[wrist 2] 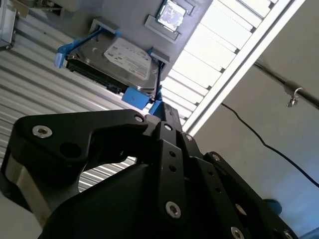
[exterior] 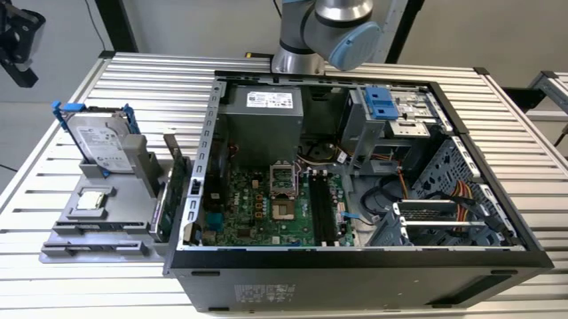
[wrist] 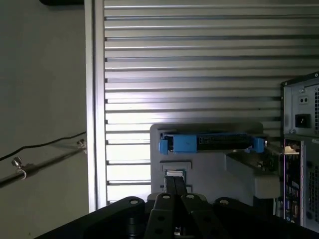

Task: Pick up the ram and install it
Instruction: 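Reach for the ram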

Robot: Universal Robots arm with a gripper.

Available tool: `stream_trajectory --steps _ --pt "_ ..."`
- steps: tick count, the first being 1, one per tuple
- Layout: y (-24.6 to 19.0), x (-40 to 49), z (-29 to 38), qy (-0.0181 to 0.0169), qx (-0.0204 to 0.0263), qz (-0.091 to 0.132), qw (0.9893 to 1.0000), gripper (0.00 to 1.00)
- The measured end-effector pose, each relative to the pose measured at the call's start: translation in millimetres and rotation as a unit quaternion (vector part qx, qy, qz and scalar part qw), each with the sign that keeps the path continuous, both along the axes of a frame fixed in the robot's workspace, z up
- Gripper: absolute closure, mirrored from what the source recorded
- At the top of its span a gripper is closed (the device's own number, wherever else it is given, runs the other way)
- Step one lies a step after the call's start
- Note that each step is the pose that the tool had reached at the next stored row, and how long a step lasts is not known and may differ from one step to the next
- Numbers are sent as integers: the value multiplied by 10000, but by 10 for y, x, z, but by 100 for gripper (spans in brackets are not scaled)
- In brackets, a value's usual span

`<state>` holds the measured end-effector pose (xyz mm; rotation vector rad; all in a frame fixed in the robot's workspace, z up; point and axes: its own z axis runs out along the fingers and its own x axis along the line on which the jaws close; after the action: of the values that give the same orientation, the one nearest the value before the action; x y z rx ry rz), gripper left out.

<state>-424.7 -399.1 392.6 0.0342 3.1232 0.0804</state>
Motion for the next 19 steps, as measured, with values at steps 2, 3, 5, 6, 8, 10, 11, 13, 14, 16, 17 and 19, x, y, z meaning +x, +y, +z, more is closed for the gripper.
stream_trajectory --steps 2,3,5,6,8,10,11,13,14,16,17,19 --pt "-2 33 0 1 0 54 10000 100" --pt "-4 50 -1 1 0 80 10000 100" --pt "-12 80 0 1 0 112 9999 100" --pt "-17 95 0 2 0 126 9999 100" --pt "-26 128 0 2 0 153 9999 100" --pt "-39 167 0 3 0 172 9999 100" --pt "-45 185 0 3 0 179 9998 100" --pt "-58 227 0 3 0 193 9998 100" --pt "-65 246 0 3 0 199 9998 100" --pt "-79 288 0 4 0 212 9998 100" --pt "-85 309 0 4 0 219 9998 100" --pt "-98 350 0 4 0 233 9997 100"
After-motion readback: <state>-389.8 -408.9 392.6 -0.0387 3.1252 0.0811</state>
